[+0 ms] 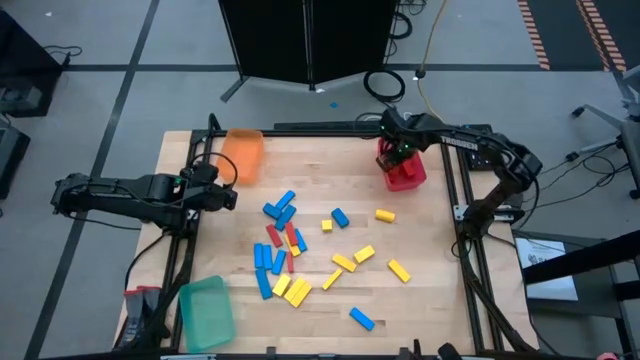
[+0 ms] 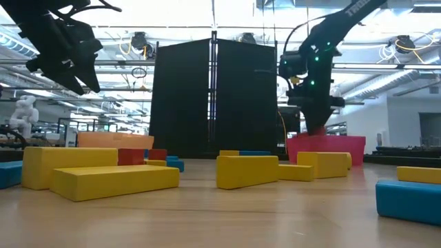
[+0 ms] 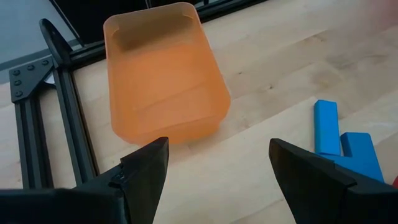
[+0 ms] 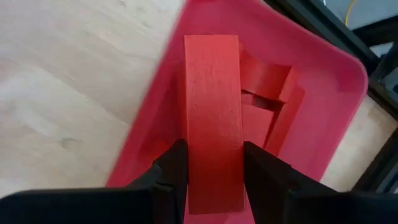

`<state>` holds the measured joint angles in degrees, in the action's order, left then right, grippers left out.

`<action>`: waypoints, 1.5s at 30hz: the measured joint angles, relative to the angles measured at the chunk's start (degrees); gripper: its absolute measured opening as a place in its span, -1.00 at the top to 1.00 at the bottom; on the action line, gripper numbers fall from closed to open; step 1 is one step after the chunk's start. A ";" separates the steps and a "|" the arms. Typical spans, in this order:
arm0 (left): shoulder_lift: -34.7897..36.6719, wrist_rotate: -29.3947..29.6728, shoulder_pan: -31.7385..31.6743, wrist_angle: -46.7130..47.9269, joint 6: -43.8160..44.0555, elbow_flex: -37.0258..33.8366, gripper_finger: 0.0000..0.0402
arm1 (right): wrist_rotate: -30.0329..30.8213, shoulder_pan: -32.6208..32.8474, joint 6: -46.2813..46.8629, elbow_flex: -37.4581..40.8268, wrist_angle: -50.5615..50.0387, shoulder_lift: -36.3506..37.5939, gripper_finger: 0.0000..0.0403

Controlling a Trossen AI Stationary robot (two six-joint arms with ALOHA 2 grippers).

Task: Sort blocks
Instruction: Put the red block into the red transparent bin, then put the right red block into the red transparent bin

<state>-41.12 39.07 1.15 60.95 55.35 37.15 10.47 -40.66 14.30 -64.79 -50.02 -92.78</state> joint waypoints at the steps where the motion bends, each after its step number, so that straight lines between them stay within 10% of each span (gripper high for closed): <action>1: 0.02 -0.02 0.00 0.01 0.00 0.00 -0.42 | 0.05 -0.22 0.00 0.00 -0.14 -0.56 0.46; 14: 0.01 -0.42 0.00 0.03 -0.14 0.00 -0.42 | -8.32 -0.76 -2.86 -2.30 -4.11 -0.65 -0.35; 24: 0.00 0.04 0.00 0.02 -0.15 0.00 -0.42 | -43.61 6.14 -1.97 -14.51 -1.30 -0.04 -0.26; 35: 0.00 0.11 0.00 0.02 -0.13 0.00 -0.42 | -17.96 28.82 14.34 -15.52 29.70 -5.65 -0.20; 45: 0.02 -0.54 0.00 0.00 -0.15 0.00 -0.42 | -17.72 37.76 21.99 -15.41 39.17 -17.99 -0.21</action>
<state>-41.10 38.53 1.15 60.95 55.20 37.15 -7.25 -2.89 36.29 -80.20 -10.85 -110.77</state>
